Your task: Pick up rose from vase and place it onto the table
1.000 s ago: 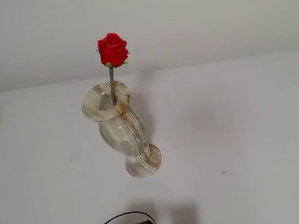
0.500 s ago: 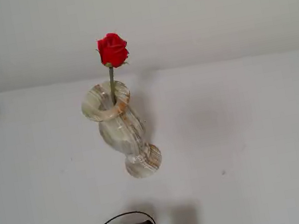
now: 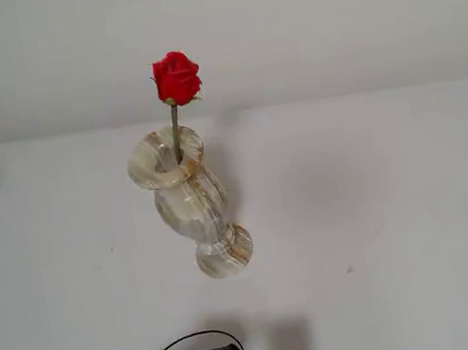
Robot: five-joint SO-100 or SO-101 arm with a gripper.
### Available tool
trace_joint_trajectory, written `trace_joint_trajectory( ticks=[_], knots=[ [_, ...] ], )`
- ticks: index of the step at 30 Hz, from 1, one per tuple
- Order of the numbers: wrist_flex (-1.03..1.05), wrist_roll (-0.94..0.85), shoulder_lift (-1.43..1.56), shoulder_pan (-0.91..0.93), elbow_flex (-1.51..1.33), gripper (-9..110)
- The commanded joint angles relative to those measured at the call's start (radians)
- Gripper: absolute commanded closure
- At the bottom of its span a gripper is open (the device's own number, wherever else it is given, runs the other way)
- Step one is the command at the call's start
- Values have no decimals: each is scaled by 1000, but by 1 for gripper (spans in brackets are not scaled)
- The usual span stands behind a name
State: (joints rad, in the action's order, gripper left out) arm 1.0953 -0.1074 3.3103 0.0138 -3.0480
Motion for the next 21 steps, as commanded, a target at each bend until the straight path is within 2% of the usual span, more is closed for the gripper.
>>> trace_joint_trajectory(
  ticks=[1, 7, 12, 15, 18, 21],
  knots=[
    [-20, -29, 12, -28, 3, 101],
    [-20, -52, 12, -40, 3, 100],
    [94, -640, 12, -114, 43, 97],
    [146, -776, 12, -101, 213, 97],
    [149, -913, 11, -110, 454, 89],
    [61, -1051, -87, -98, 661, 83]
  ],
)
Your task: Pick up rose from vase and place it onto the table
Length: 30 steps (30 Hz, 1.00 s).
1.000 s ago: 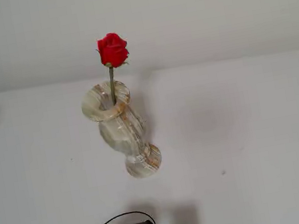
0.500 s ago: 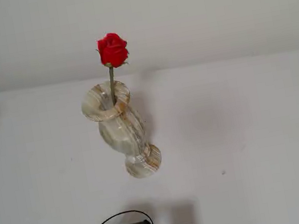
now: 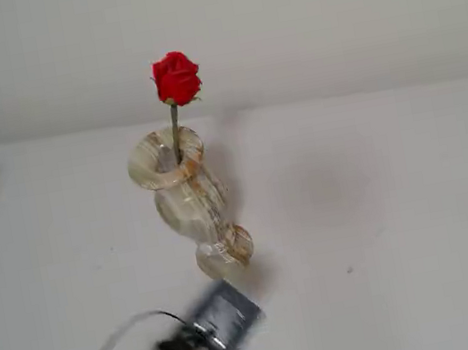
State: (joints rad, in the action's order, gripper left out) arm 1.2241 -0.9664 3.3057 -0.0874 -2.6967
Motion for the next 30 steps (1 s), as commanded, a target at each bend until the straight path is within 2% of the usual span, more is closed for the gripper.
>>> trace_joint_trajectory(
  ticks=[1, 7, 12, 19, 30],
  knots=[
    [-106, -227, -138, 17, 371, 81],
    [-505, -428, -394, 63, 485, 76],
    [-736, -486, -637, 91, 541, 75],
    [-785, -408, -1019, 109, 827, 75],
    [-787, -348, -1198, 17, 936, 76]
  ],
)
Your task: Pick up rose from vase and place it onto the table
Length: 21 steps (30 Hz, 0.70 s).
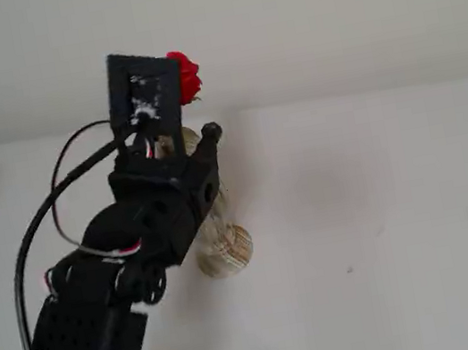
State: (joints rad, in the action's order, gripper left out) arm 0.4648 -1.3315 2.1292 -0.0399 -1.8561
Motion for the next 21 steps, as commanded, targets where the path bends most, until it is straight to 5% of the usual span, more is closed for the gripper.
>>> trace_joint_trajectory(
  ticks=[1, 7, 13, 21],
  knots=[
    [-28, 21, -35, -35, 109, 77],
    [-37, 26, -167, -38, 230, 83],
    [-31, 15, -247, -12, 330, 101],
    [-20, -92, -218, 0, 331, 102]
  ],
)
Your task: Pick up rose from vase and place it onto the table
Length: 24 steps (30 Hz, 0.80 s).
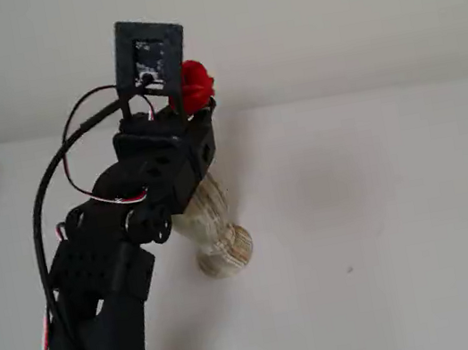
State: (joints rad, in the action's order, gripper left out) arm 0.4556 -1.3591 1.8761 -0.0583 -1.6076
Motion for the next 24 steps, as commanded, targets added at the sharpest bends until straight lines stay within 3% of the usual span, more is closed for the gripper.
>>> trace_joint_trajectory(
  ticks=[1, 16, 24],
  knots=[
    [-15, -100, 52, 21, 84, 102],
    [-86, -500, 339, 275, 140, 101],
    [89, -603, 348, 465, 333, 101]
  ],
)
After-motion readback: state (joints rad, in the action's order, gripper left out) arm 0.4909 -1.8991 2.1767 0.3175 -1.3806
